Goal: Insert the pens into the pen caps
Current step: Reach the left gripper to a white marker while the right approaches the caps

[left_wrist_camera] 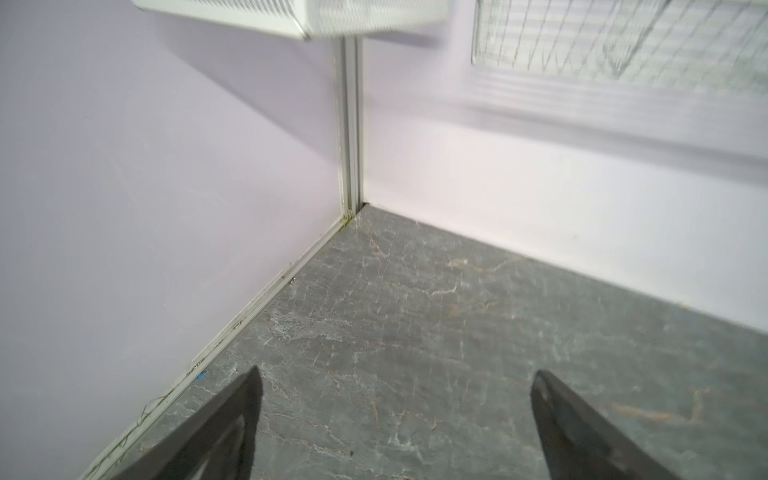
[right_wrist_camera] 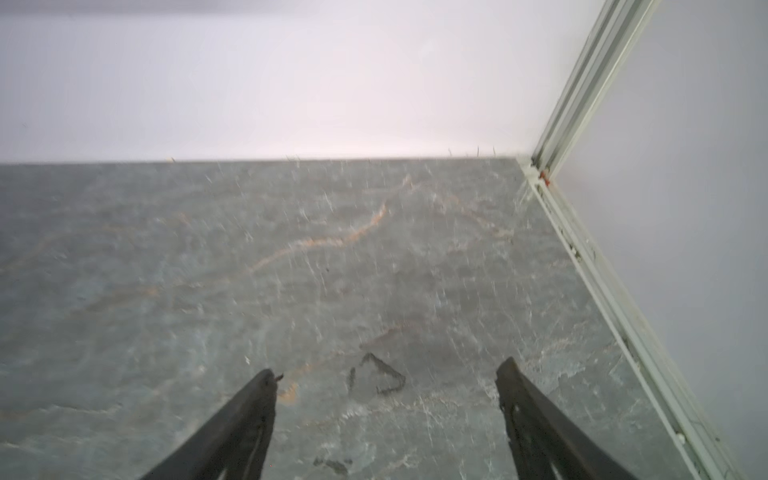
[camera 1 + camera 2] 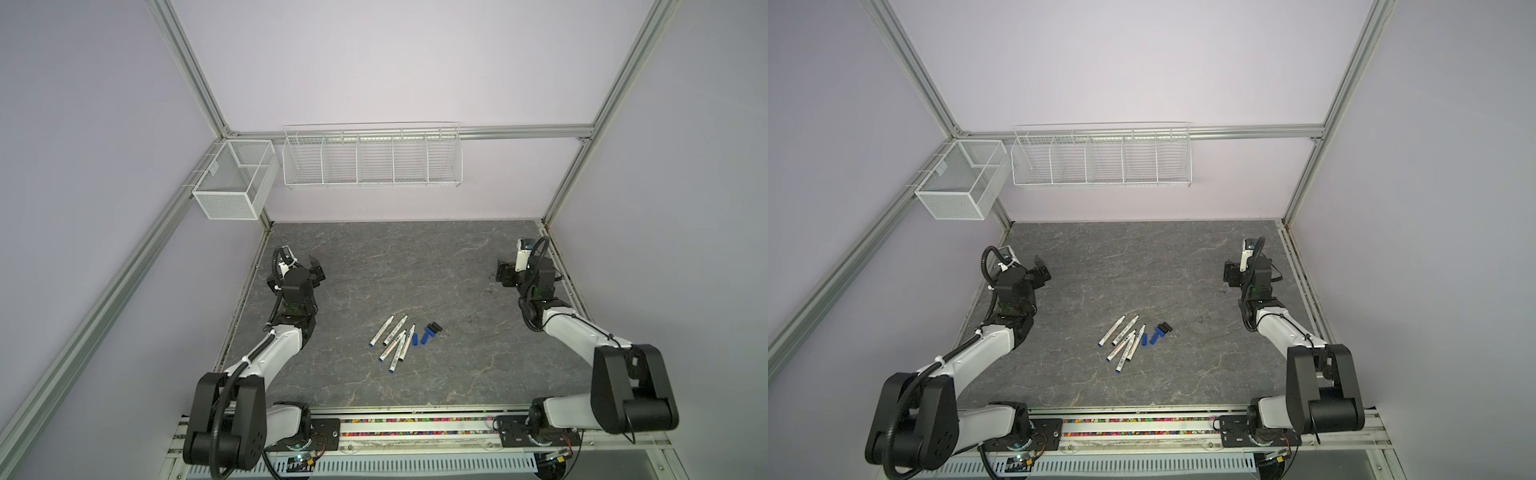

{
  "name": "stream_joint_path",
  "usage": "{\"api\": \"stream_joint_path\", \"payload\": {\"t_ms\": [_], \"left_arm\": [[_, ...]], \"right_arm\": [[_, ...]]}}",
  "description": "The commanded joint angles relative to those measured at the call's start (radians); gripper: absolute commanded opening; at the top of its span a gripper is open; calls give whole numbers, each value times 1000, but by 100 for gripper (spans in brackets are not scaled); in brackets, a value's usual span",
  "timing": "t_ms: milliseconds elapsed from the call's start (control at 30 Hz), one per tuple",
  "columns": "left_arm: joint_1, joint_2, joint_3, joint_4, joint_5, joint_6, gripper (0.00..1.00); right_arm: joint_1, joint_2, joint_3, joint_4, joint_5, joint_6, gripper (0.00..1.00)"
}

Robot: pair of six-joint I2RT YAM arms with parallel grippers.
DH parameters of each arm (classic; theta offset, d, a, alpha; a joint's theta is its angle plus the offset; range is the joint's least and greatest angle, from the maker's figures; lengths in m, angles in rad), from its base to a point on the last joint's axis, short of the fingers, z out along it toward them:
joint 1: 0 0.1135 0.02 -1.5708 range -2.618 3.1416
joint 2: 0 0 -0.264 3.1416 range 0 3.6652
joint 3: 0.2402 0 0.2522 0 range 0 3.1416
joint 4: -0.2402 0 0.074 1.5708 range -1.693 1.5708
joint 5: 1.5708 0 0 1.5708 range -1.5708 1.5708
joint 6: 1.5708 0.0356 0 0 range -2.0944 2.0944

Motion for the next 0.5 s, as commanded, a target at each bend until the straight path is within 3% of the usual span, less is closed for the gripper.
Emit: {"api": "stream_joint_path", "payload": {"t_ms": [0,133,300,367,467], "left_arm": [[-140,-34,-4,-252,-206,-196,99],[-354,8,141,-641,-247,-376,99],[-520,92,245,-832,94,-381,92],[-542,112,269,-875,238,-339,91],[-548,134,309,-966,370,-297,89]], "right_arm": [[98,-71,44,-275,66,157,86],[296,-90,131,-426,73,195,86],[444,-78,208,-522,13,206,87],[469,-56,228,-548,-6,209,87],[490,-23,239,-553,-37,210,87]]}}
